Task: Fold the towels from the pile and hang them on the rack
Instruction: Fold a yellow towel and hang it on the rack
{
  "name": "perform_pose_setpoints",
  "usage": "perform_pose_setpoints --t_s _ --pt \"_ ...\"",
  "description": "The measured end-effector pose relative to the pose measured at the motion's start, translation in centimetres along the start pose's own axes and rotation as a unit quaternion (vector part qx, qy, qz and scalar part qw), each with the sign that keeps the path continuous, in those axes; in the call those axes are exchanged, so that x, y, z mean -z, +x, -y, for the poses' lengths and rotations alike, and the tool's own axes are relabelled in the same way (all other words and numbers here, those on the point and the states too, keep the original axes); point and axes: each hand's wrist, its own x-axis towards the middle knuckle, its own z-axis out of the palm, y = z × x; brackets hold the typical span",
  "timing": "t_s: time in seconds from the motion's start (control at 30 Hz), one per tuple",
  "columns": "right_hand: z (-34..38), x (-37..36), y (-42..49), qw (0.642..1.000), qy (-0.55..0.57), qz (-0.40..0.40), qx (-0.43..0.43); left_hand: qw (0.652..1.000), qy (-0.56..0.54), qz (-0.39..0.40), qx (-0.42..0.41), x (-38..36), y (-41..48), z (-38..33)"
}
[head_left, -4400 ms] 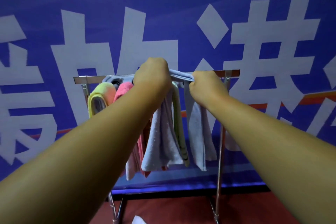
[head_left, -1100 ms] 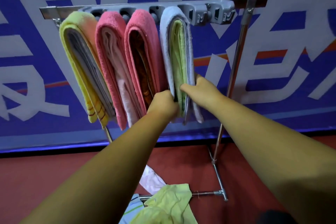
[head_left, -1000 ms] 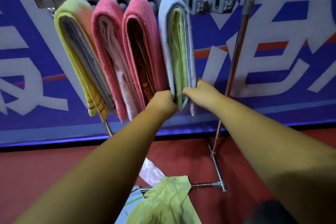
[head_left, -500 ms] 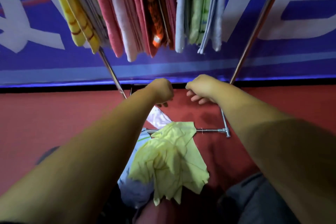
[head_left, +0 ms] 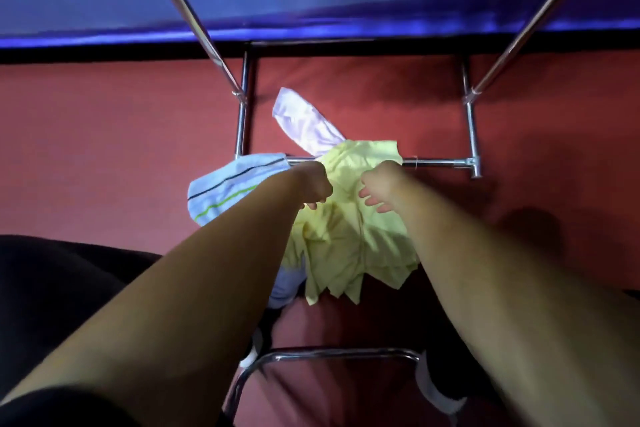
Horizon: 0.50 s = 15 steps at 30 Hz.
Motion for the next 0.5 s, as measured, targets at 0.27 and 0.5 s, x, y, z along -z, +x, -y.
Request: perform_pose_setpoints --t_s 0.27,0.5 --pt "-6.6 -4.5 6.0 0.987 -0.159 0.021 -0.015 0.993 0.119 -0.005 -0.012 -6.9 4.0 2.1" --pt "-7.7 -5.7 7.7 0.979 -0.204 0.009 0.001 0.993 0.109 -0.049 -0.010 -9.4 8.1 5.9"
